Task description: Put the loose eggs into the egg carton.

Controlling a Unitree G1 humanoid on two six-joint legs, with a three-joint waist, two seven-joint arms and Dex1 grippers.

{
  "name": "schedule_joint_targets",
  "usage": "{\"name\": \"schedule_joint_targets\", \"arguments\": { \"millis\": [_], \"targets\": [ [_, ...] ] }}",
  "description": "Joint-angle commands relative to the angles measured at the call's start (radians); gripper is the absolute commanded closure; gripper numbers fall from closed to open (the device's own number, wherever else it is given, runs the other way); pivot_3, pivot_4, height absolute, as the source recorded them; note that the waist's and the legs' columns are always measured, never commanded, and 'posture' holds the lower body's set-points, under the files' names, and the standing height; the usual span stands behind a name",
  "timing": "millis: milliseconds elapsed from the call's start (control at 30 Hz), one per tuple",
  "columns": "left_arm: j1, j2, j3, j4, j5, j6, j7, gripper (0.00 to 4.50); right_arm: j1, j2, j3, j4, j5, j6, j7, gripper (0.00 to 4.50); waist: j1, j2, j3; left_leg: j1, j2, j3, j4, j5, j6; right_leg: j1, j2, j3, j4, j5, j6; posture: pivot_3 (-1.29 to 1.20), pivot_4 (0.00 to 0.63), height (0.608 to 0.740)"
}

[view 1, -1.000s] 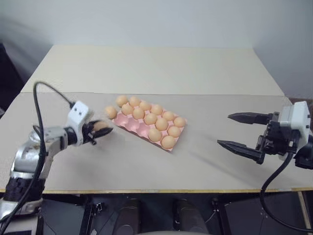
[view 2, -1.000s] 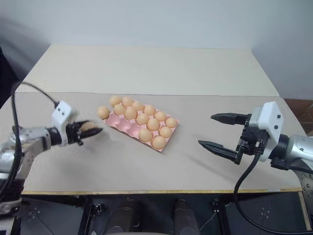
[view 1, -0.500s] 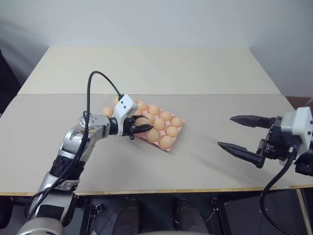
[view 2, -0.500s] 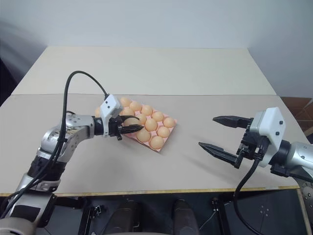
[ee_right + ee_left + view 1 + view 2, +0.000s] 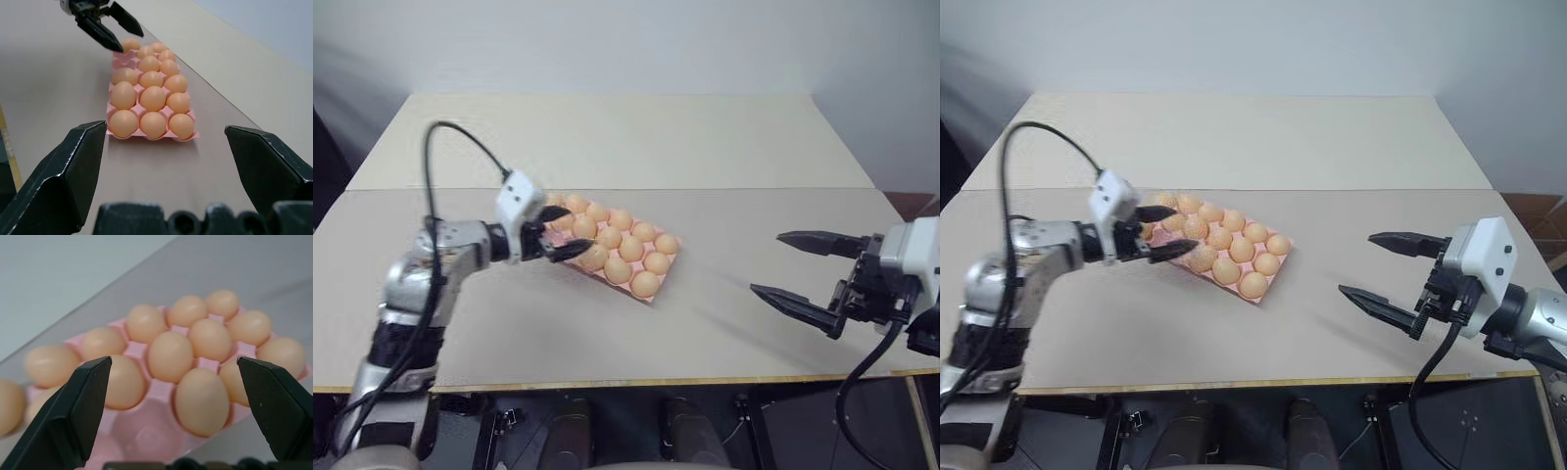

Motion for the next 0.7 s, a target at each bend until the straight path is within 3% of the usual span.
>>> {"name": "schedule_joint_targets", "arguments": {
  "millis": [33, 167, 333, 500, 700],
  "targets": [
    [0.101, 0.067, 0.170, -0.043, -0.057, -0.018, -0.026, 0.03, -0.019, 0.004, 0.006, 0.038, -0.018, -0.053, 0.035, 0.00, 0.000, 0.000, 0.000, 0.000, 0.000, 0.000, 0.000, 0.000, 0.000, 0.000, 0.000, 0.000, 0.000, 0.000, 0.000, 0.00, 0.150, 0.740],
    [0.286, 0.107, 0.373, -0.120, -0.159, 0.042, -0.047, 0.03, -0.048, 0.000, 0.039, 0.097, -0.041, -0.085, 0.073, 0.00, -0.002, 0.000, 0.000, 0.000, 0.001, 0.000, 0.000, 0.000, 0.000, -0.001, 0.000, 0.000, 0.000, -0.001, -0.003, 0.00, 0.150, 0.740],
    [0.557, 0.032, 0.533, -0.236, -0.148, -0.025, 0.015, 0.03, -0.103, -0.008, 0.086, 0.163, -0.063, -0.098, 0.101, 0.00, 0.001, 0.000, 0.000, 0.001, 0.002, 0.001, 0.000, 0.000, 0.000, -0.001, -0.003, 0.000, 0.000, -0.003, -0.006, 0.00, 0.150, 0.740],
    [0.607, 0.005, 0.547, -0.305, -0.180, -0.006, 0.087, 0.03, -0.160, -0.018, 0.117, 0.182, -0.067, -0.086, 0.111, 0.00, 0.019, 0.000, 0.000, 0.001, 0.002, 0.000, 0.000, 0.000, -0.001, 0.000, -0.003, -0.001, 0.001, -0.004, -0.007, 0.00, 0.150, 0.740],
    [0.538, 0.000, 0.500, -0.311, -0.201, 0.051, 0.188, 0.03, -0.191, -0.032, 0.126, 0.176, -0.060, -0.072, 0.109, 0.00, 0.015, 0.000, 0.000, 0.000, 0.001, 0.001, 0.000, 0.000, -0.001, -0.001, -0.002, -0.001, 0.000, -0.003, -0.007, 0.00, 0.150, 0.740]
  ]
}}
